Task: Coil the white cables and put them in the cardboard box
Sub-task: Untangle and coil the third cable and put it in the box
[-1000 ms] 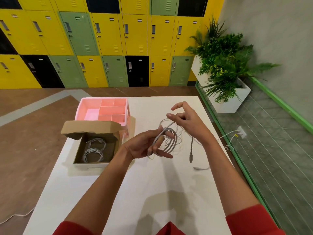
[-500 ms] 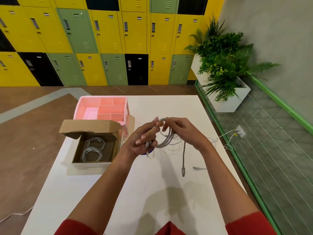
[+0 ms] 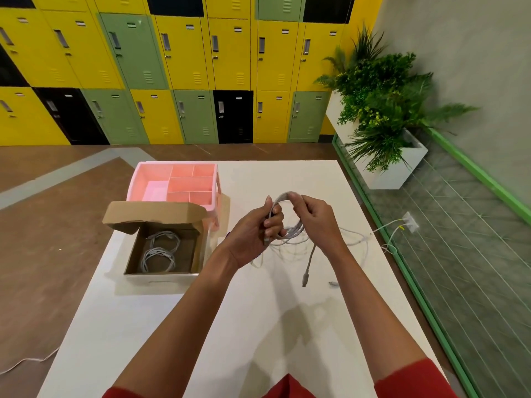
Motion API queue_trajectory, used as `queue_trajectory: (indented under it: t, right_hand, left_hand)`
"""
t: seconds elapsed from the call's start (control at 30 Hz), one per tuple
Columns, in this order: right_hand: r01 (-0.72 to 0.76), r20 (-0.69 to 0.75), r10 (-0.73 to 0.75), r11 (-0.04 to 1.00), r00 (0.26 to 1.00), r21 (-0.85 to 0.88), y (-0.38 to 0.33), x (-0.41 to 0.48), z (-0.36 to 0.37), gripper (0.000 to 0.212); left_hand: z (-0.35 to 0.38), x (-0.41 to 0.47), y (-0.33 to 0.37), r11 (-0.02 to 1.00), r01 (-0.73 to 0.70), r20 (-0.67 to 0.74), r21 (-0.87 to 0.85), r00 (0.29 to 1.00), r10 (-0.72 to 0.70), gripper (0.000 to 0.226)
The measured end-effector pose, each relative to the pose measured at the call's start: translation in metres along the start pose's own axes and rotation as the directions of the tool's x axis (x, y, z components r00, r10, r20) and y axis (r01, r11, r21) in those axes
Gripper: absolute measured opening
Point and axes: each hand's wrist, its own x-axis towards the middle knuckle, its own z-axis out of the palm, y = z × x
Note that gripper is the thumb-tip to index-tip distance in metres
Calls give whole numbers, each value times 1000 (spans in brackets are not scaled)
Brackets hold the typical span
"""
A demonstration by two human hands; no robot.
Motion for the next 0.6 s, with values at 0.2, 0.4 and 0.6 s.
queue_trajectory:
  t: [0.2, 0.4, 0.6]
  right_hand:
    - [-41, 106, 39, 999, 994, 24, -1, -2, -2, 47]
    - [-272, 279, 218, 948, 935, 168, -5, -5, -6, 54]
    - [-279, 251, 216, 926, 943, 253, -3, -7, -2, 47]
  left_hand:
    - [-1, 4, 2, 1000, -9, -65, 26, 998, 10, 35]
    - [-7, 1, 8, 999, 37, -11, 7, 999, -37, 34]
    - [-8, -5, 4, 998, 57, -26, -21, 998, -58, 36]
